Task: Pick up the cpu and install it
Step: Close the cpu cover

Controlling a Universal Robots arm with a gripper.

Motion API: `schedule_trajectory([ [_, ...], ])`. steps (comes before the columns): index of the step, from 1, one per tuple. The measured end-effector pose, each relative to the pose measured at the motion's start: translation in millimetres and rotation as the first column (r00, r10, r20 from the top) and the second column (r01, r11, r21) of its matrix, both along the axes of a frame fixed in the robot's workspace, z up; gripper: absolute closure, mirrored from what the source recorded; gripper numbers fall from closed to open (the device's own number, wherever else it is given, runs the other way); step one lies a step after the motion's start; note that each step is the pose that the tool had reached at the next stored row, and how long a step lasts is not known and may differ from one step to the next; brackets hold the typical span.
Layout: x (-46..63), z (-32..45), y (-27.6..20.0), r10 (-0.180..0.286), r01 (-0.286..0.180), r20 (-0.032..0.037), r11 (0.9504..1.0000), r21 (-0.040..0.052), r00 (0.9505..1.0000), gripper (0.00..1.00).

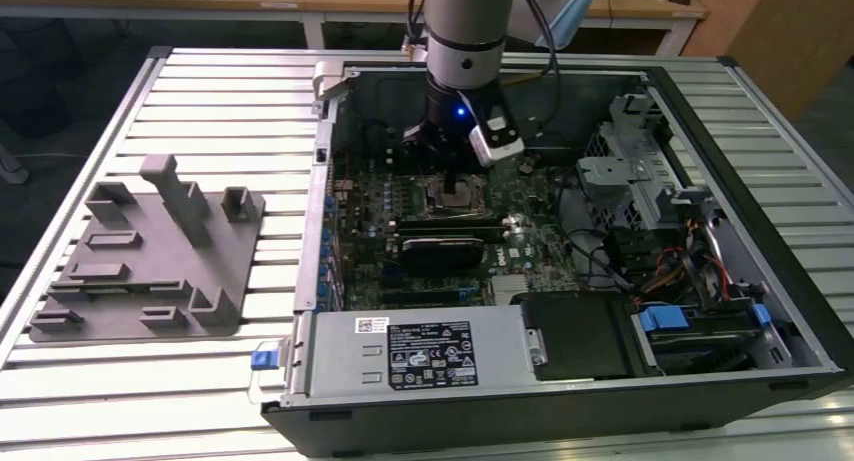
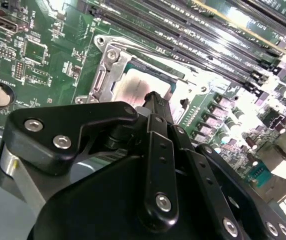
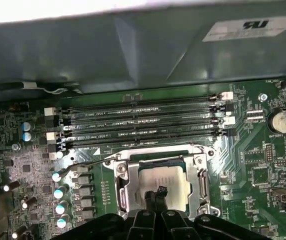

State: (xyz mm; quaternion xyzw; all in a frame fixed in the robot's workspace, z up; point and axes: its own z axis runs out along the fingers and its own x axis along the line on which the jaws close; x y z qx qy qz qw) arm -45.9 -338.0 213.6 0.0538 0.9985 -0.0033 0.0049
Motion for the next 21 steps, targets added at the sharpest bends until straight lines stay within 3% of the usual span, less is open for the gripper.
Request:
schedule_trajectory([
  [15,-19.2,-9.8,-0.8,0.001,-0.001,0.0001,1.0000,0.0001,1.0000,0.89],
  [21,-20.5,-13.2,-0.8,0.001,-0.001,0.0001,1.0000,0.0000,1.0000,0.89],
])
